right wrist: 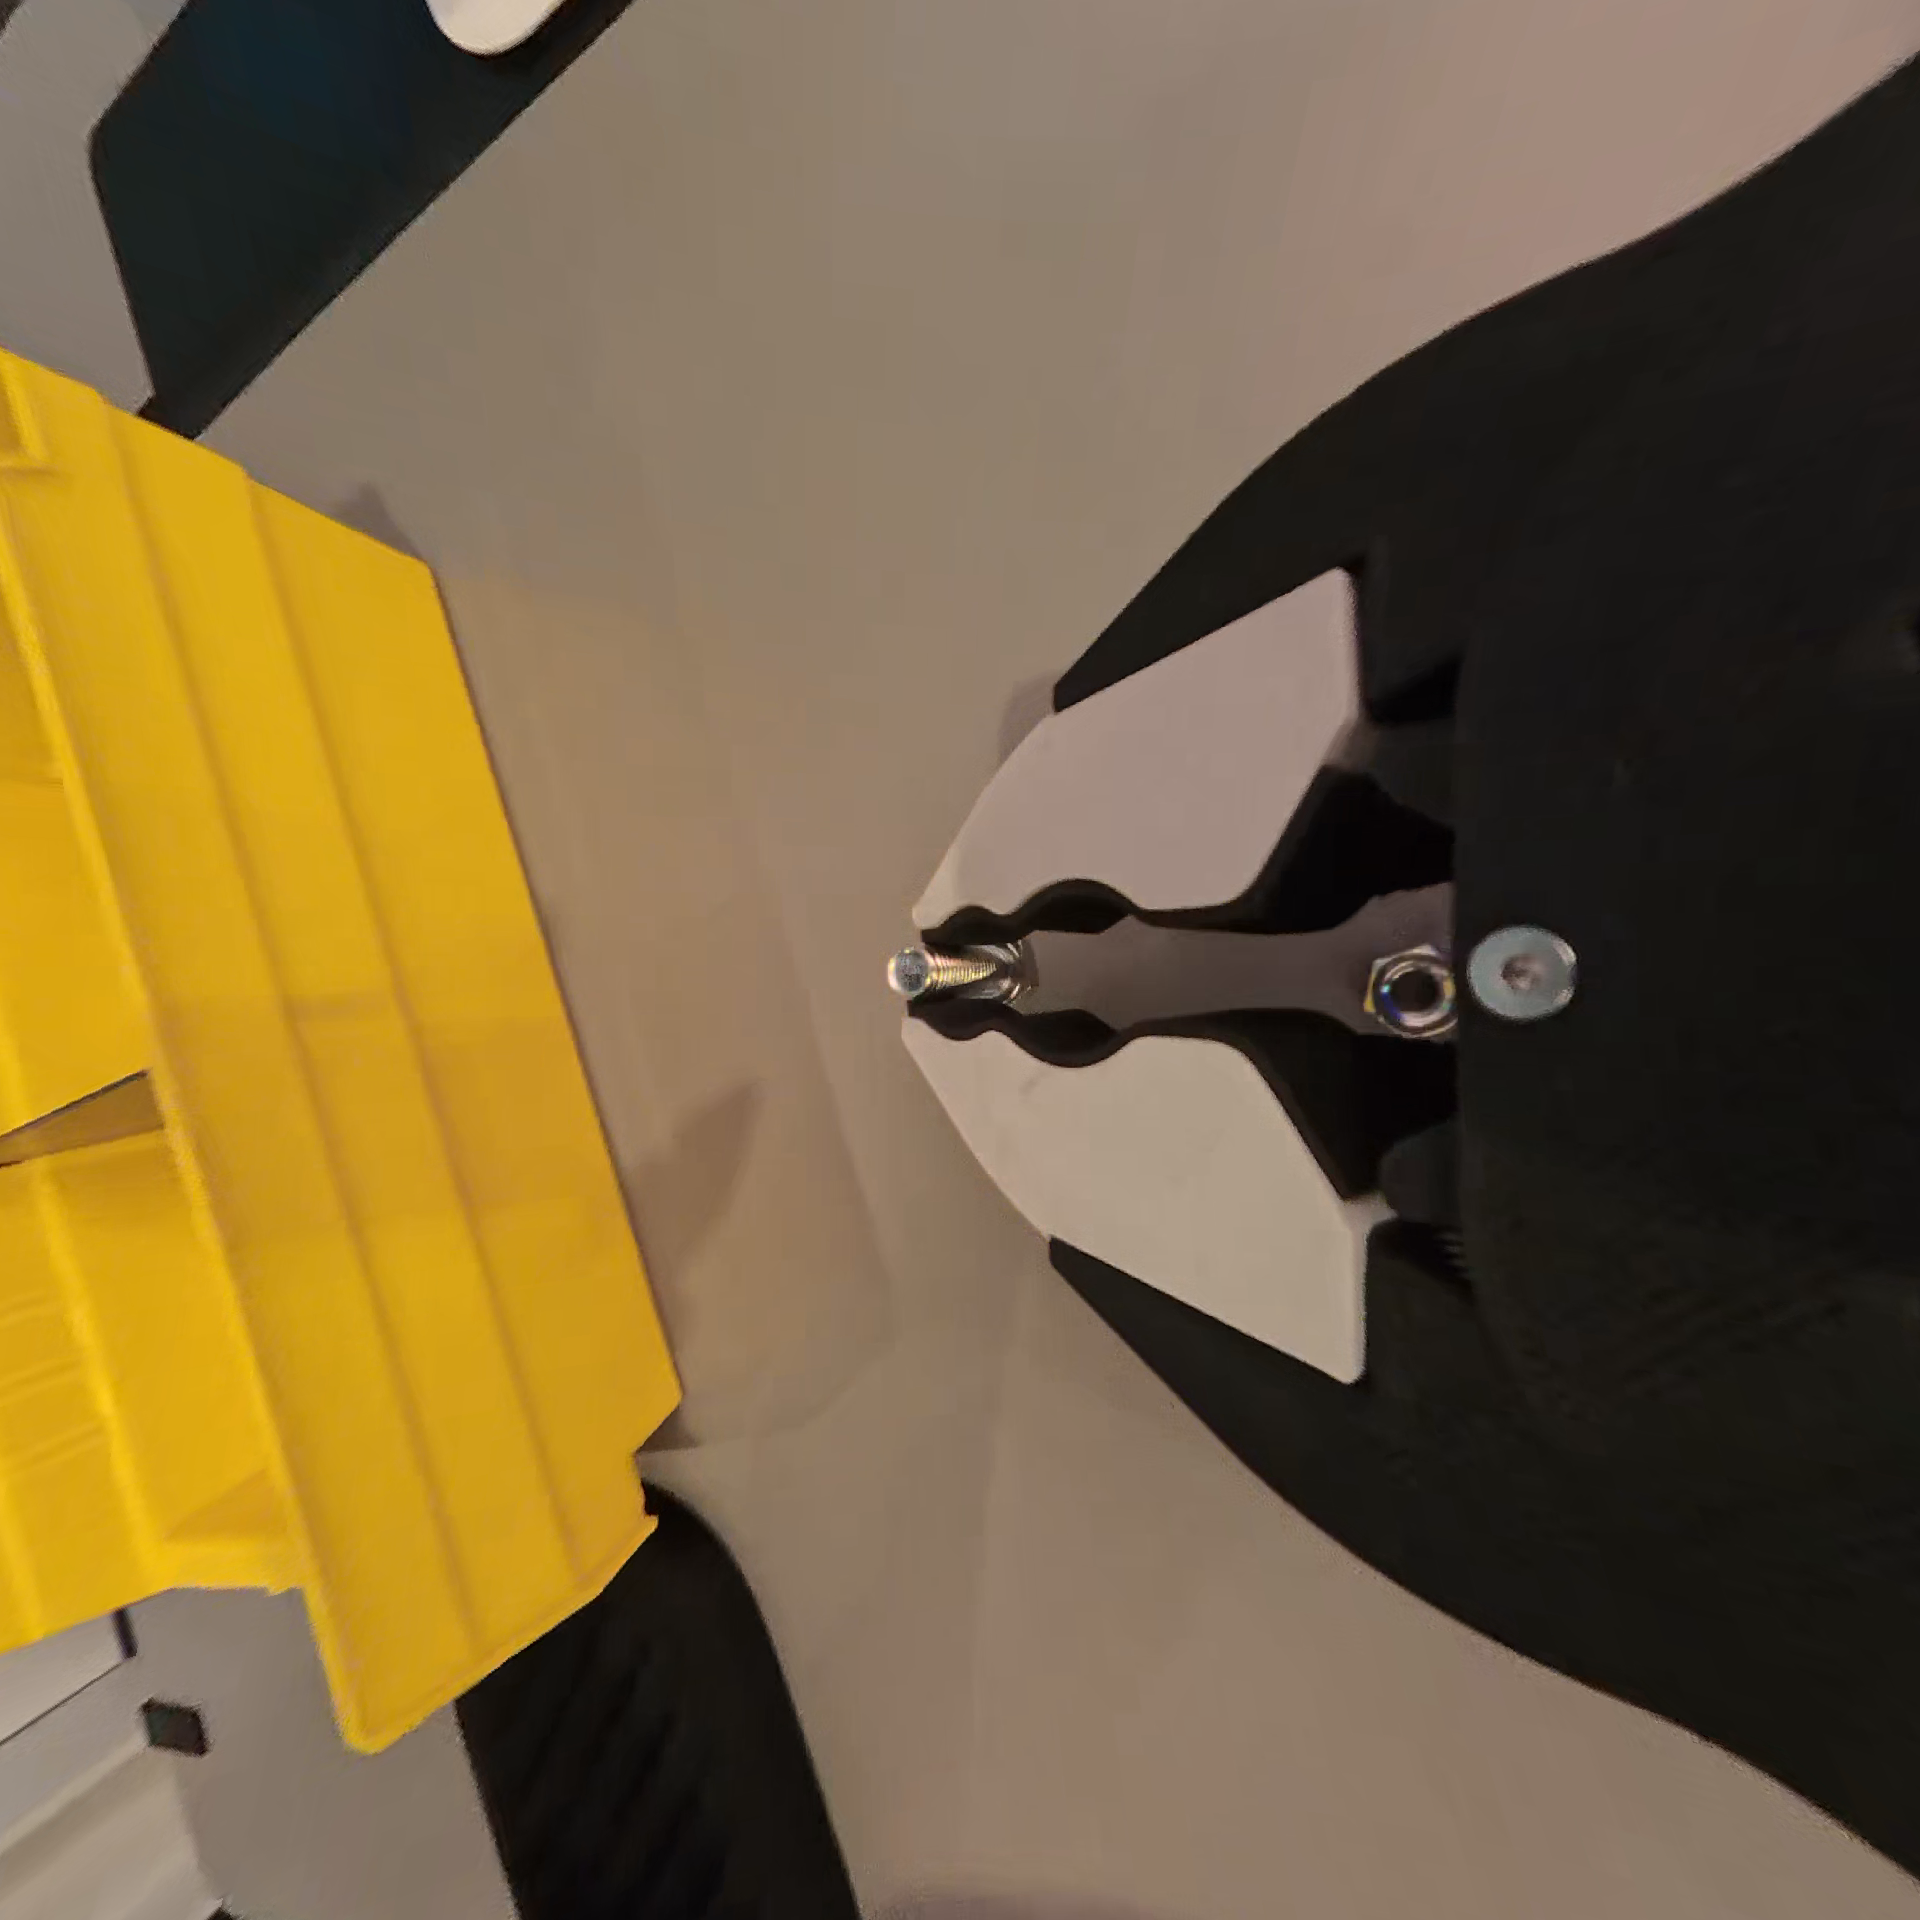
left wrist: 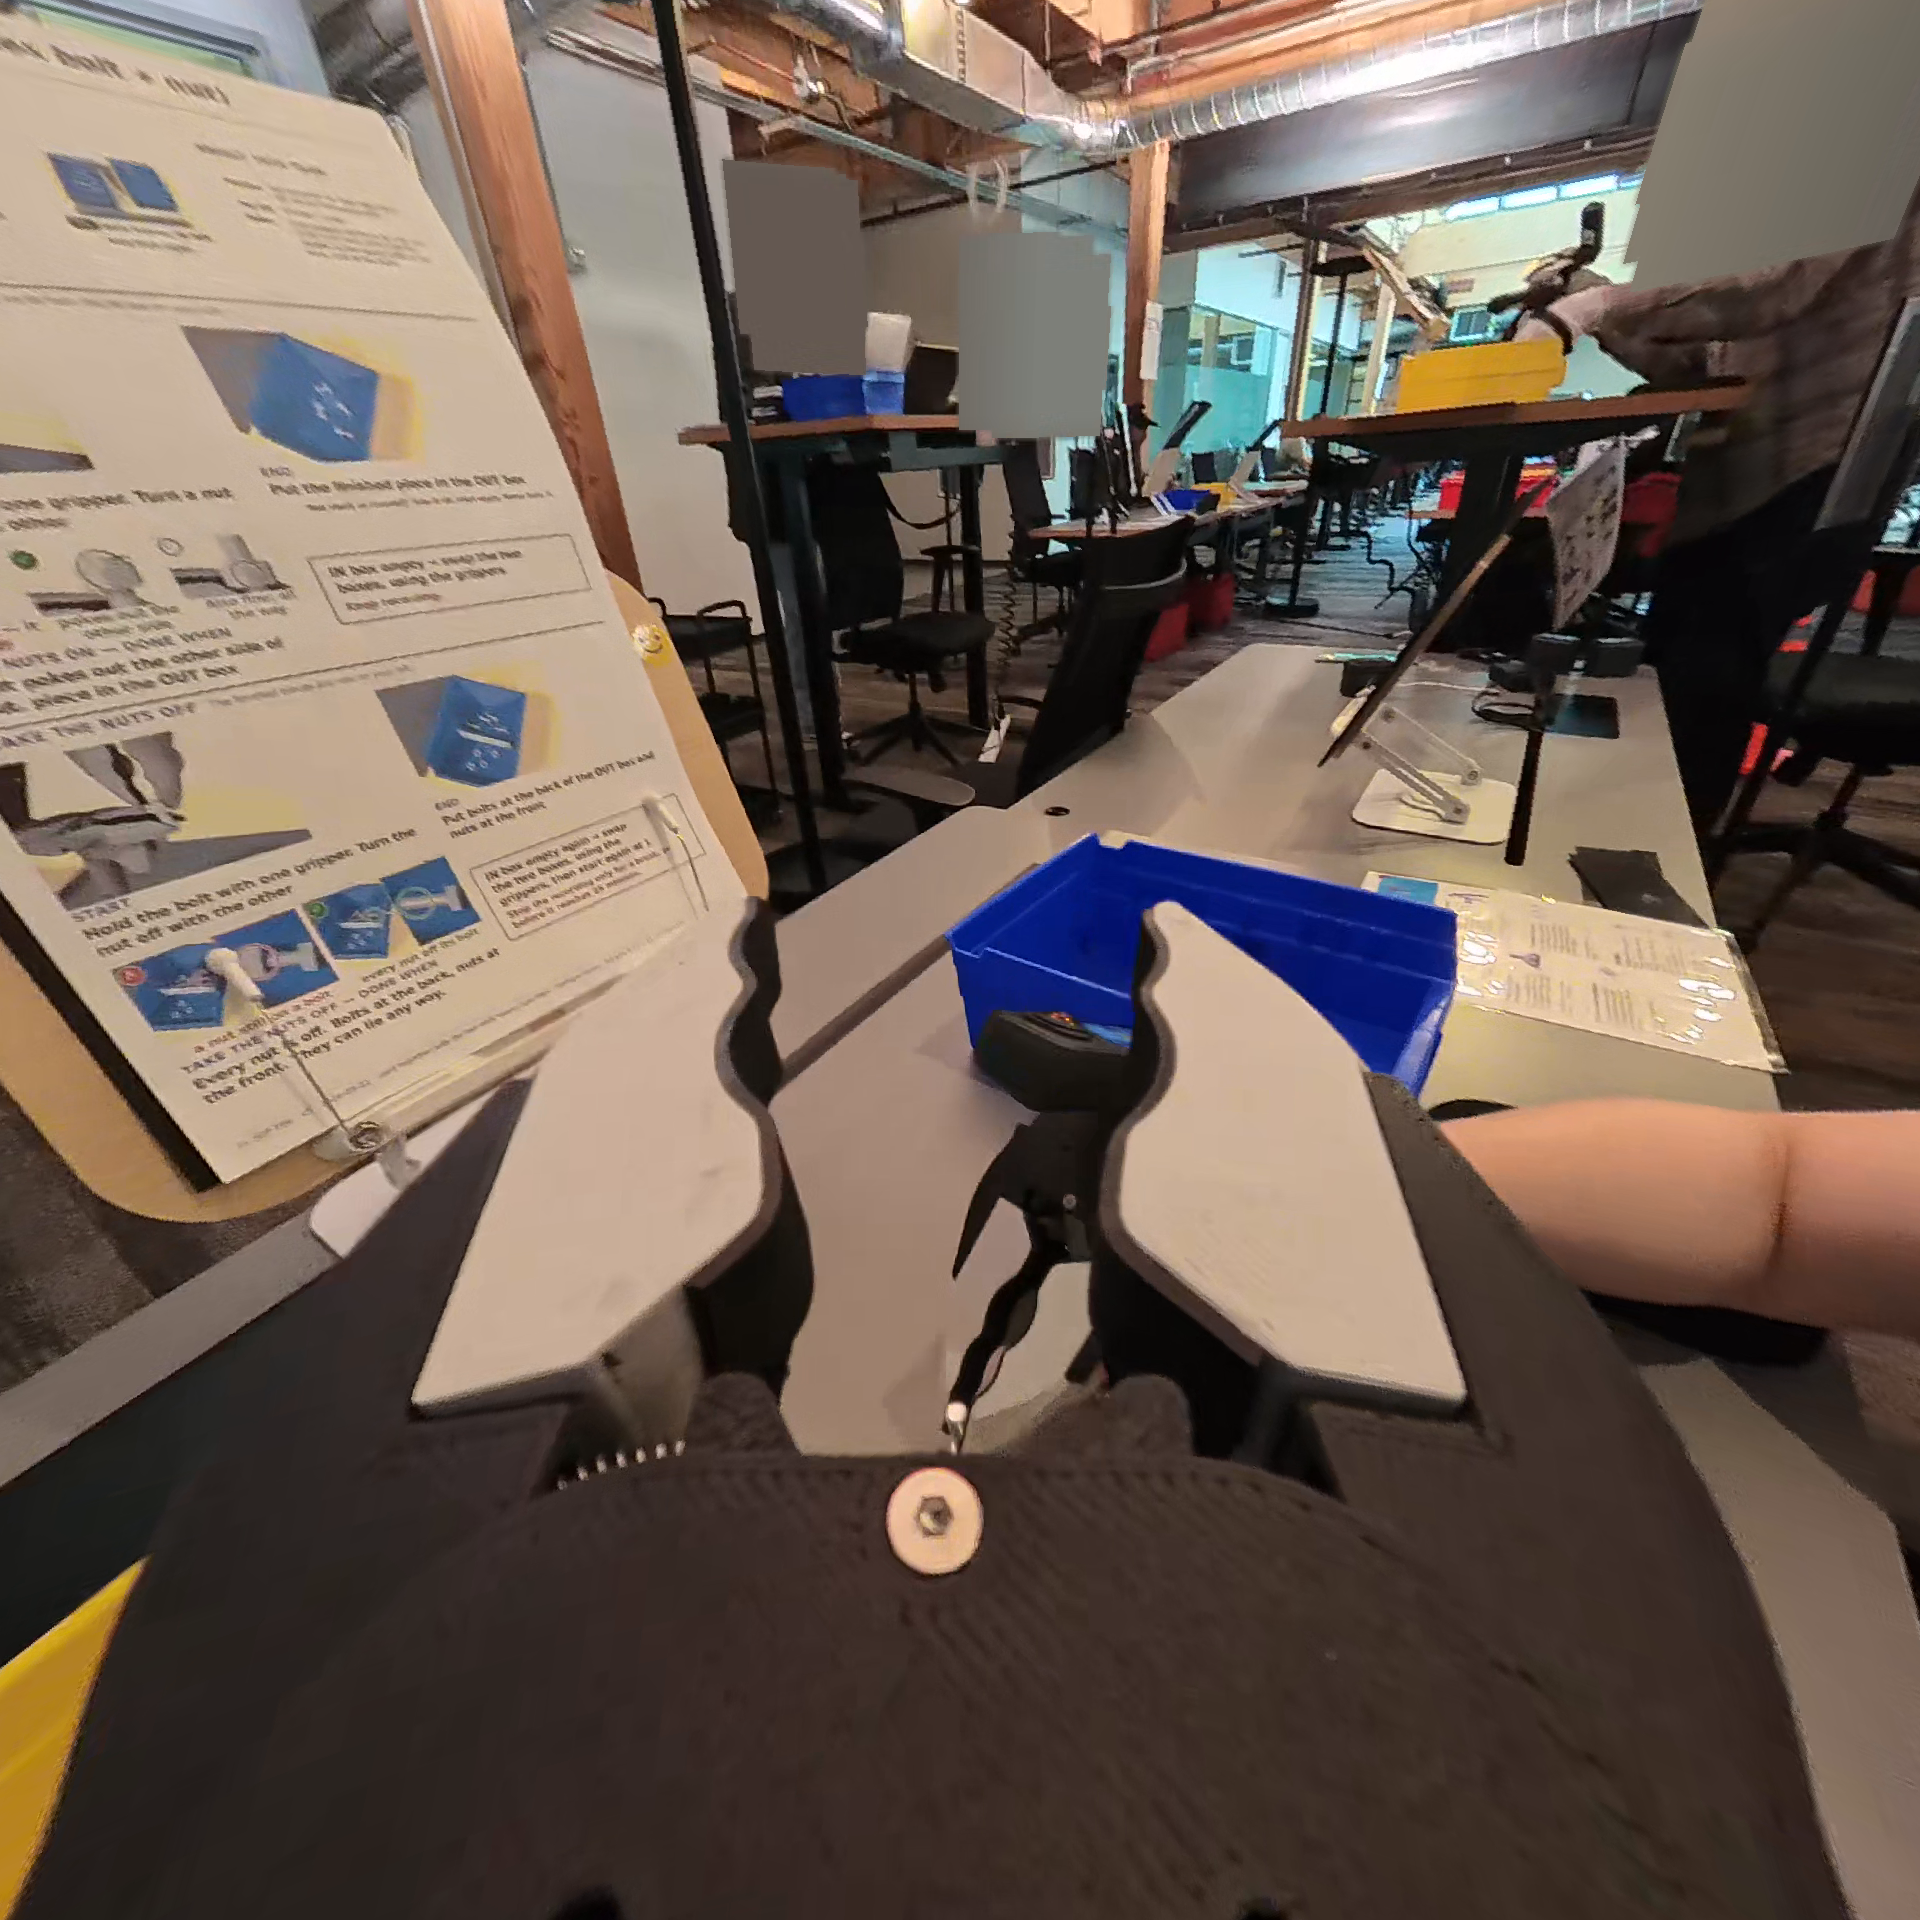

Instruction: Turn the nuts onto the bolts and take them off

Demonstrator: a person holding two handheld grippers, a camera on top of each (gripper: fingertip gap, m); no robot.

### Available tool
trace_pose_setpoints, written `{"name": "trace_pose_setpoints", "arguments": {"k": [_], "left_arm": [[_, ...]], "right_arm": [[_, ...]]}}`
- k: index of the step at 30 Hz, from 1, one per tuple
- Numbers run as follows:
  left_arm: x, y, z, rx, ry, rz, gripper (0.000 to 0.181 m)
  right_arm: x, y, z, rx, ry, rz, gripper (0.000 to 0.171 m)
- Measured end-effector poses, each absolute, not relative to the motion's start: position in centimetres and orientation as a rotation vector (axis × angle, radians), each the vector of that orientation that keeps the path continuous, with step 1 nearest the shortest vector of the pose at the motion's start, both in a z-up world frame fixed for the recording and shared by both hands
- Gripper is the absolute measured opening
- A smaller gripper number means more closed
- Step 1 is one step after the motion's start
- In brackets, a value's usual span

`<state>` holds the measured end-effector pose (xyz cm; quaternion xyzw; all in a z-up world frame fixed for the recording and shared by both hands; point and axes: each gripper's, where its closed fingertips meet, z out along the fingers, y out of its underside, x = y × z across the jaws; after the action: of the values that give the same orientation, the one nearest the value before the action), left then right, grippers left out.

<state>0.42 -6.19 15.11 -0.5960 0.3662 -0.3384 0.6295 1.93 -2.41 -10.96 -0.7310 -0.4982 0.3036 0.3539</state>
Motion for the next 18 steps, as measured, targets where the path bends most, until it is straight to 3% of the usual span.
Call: {"name": "trace_pose_setpoints", "arguments": {"k": [1, 11, 18], "left_arm": [[0.5, -6.2, 14.9, -1.377, 0.85, -0.775, 0.065], [0.3, -6.3, 14.3, -1.408, 0.908, -0.704, 0.064], [1.6, -5.4, 11.2, -1.46, 1.038, -0.706, 0.065]], "right_arm": [[2.1, -2.4, -11.2, -1.895, -1.298, 0.787, 0.01], [2.2, -2.5, -11.9, -1.875, -1.358, 0.733, 0.01], [5.6, -2.1, 1.0, -1.669, -1.085, 0.781, 0.01]]}}
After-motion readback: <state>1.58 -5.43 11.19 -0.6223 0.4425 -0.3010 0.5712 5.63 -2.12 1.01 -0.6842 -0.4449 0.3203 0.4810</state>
